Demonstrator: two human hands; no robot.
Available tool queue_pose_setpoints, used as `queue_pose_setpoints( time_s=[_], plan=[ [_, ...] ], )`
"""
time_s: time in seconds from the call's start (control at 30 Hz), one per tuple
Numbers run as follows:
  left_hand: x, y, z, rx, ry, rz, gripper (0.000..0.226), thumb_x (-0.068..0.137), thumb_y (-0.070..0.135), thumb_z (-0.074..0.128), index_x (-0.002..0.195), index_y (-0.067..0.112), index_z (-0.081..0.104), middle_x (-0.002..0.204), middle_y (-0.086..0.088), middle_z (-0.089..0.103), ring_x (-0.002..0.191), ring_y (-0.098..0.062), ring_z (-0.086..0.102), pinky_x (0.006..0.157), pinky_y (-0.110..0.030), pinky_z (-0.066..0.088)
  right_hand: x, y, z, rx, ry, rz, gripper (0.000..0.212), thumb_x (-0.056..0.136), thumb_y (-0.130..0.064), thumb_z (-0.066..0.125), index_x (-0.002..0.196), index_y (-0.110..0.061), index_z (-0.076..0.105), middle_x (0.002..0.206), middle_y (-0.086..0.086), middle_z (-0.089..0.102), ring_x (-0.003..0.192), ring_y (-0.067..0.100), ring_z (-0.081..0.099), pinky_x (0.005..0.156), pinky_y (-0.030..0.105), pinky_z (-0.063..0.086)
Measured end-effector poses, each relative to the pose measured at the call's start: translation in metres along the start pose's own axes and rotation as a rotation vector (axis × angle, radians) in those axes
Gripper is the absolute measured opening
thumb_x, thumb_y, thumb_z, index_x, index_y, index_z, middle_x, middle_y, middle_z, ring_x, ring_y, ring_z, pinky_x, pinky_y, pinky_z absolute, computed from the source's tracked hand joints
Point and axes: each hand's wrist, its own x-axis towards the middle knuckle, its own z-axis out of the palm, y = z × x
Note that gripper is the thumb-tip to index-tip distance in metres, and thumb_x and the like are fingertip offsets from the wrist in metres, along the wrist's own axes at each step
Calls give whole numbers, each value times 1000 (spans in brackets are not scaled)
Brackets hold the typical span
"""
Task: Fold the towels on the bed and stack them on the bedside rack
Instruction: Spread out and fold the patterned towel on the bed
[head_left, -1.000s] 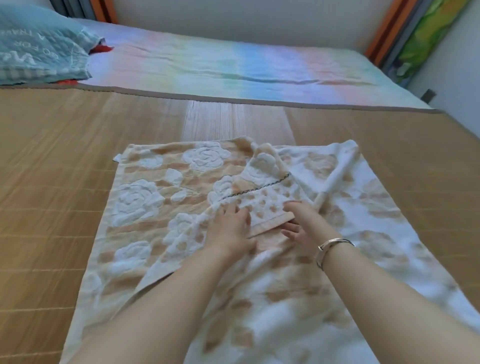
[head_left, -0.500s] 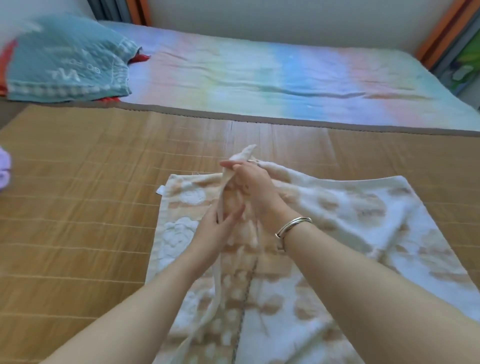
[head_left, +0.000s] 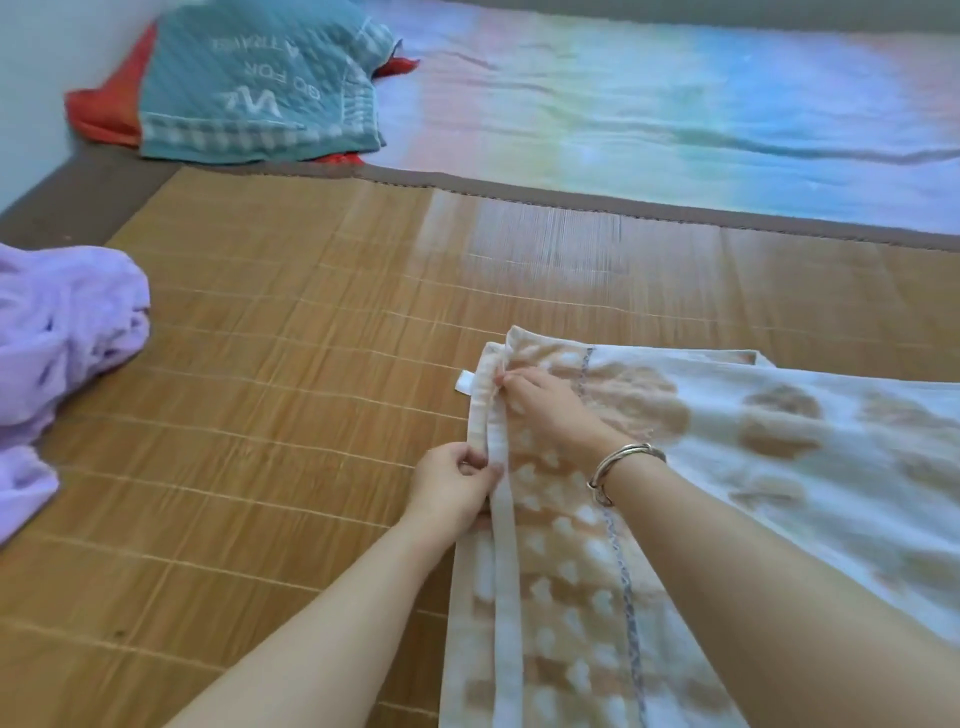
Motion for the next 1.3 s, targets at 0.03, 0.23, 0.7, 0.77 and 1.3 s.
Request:
queue_pose_setpoints(
  time_s=[0.03, 0.23, 0.7, 0.77, 1.3],
  plan=[
    [1, -1, 0, 3, 1, 7, 12, 90, 17, 63, 91, 5, 64, 88, -16, 73, 76, -24, 71, 57, -31, 58, 1, 3, 3, 26, 18, -17, 38, 98, -24, 38, 111, 0, 65, 124, 11, 62, 118, 25, 53, 105, 42, 37],
    [-11, 6, -11, -38, 58, 55, 9, 91, 13, 52, 85, 6, 53, 73, -12, 65, 63, -21, 65, 46, -25, 49, 3, -9, 7, 304, 51, -142, 34, 98, -13, 36, 112, -11, 67, 123, -4, 58, 114, 3, 50, 82, 4, 39],
    [-85, -16, -25, 43, -164, -282, 34, 87, 33, 67, 107, 8, 55, 94, -10, 72, 71, -21, 71, 63, -27, 59, -75, 16, 9, 189, 23, -91, 30, 96, -15, 39, 120, -19, 56, 115, -15, 56, 102, -5, 50, 79, 11, 39],
    [-113, -31, -22, 75, -193, -284, 28, 85, 31, 71, 97, 9, 59, 88, -7, 73, 71, -17, 71, 65, -25, 58, -105, 27, 8, 189, 11, -86, 26, 95, -14, 42, 114, -20, 58, 108, -18, 57, 98, -6, 52, 84, 20, 43],
    [-161, -84, -11, 415, 130, -119, 22, 100, 29, 38, 82, 17, 41, 84, -3, 55, 76, -25, 57, 75, -43, 55, -201, 67, 27, -439, -178, -109, 47, 102, -34, 31, 148, -27, 27, 160, -8, 12, 148, 11, -2, 119, 45, -2]
  ],
)
